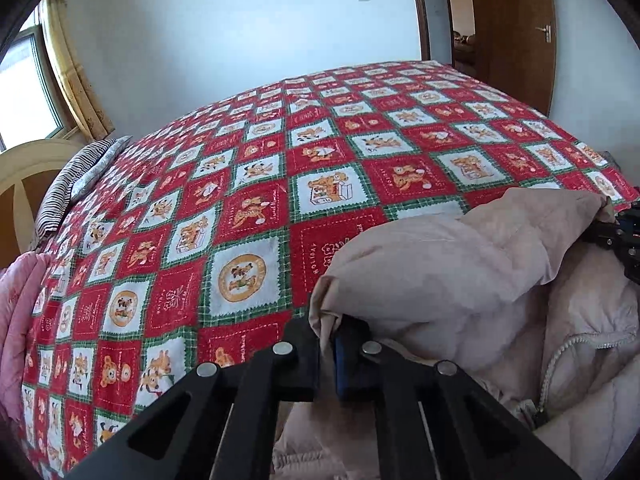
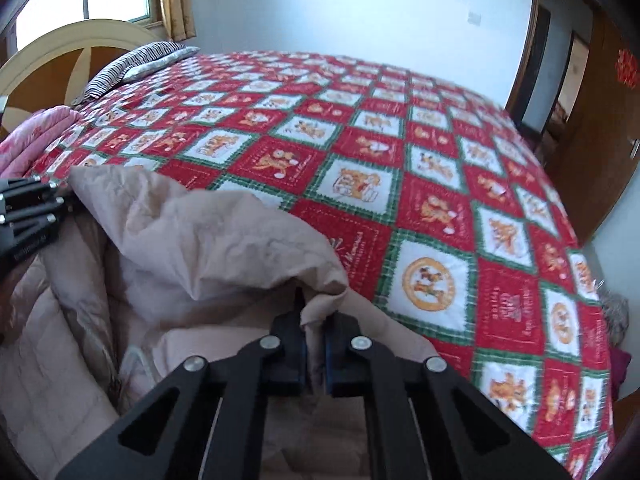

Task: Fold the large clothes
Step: 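Grasp the jacket hem with the left gripper while the right gripper grasps the hem too, then lift the held hem with both grippers and fold it toward the collar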

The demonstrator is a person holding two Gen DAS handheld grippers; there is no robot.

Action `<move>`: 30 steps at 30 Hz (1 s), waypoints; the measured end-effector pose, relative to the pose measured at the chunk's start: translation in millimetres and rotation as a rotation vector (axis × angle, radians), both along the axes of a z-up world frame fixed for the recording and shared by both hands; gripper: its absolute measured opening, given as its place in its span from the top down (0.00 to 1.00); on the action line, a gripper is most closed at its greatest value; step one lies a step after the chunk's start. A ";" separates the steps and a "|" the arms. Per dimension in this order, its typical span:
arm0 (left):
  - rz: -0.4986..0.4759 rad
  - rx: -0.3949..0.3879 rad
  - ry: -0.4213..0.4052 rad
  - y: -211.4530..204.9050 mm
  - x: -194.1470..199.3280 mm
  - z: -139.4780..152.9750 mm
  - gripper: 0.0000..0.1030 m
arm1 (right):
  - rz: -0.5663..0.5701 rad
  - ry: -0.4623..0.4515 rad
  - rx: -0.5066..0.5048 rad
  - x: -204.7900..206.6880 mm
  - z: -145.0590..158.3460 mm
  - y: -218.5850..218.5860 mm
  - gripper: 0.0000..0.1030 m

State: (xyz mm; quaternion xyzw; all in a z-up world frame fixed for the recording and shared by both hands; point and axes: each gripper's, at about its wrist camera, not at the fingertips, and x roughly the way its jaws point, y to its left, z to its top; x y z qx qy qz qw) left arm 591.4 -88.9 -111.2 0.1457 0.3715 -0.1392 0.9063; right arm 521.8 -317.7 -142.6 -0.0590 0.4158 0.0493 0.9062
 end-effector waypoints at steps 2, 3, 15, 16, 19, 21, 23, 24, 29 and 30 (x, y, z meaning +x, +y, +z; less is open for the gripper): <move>-0.011 -0.024 0.005 10.8 -12.2 1.2 0.96 | 0.007 -0.009 -0.022 -16.1 -2.1 -2.5 0.94; -0.015 -0.026 0.012 16.0 -19.0 -2.7 0.97 | 0.009 0.001 -0.018 -22.4 -5.8 -5.1 0.94; -0.016 0.020 0.083 25.0 -30.5 -45.5 0.97 | 0.068 0.076 -0.090 -53.6 -12.8 -9.0 0.72; -0.019 0.019 0.082 25.5 -31.0 -45.5 0.97 | 0.059 0.063 -0.101 -59.1 -4.9 -10.5 0.47; -0.029 0.030 0.074 24.4 -32.4 -45.6 0.97 | 0.036 -0.033 -0.055 -77.5 25.6 -14.4 0.24; -0.031 0.048 0.068 21.8 -33.1 -47.2 0.97 | 0.007 -0.059 0.022 -77.3 43.1 -14.7 0.24; -0.031 0.056 0.067 20.2 -33.1 -48.4 0.97 | -0.021 -0.119 0.115 -69.8 55.4 -11.3 0.25; -0.031 0.058 0.066 20.1 -33.0 -48.7 0.97 | -0.039 -0.130 0.139 -59.5 56.2 -6.7 0.25; -0.017 0.063 0.042 21.3 -38.2 -41.5 0.95 | -0.058 -0.023 0.211 8.6 17.1 17.8 0.29; -0.015 0.054 0.035 22.5 -44.1 -33.7 0.95 | -0.044 0.037 0.189 16.8 6.1 24.7 0.32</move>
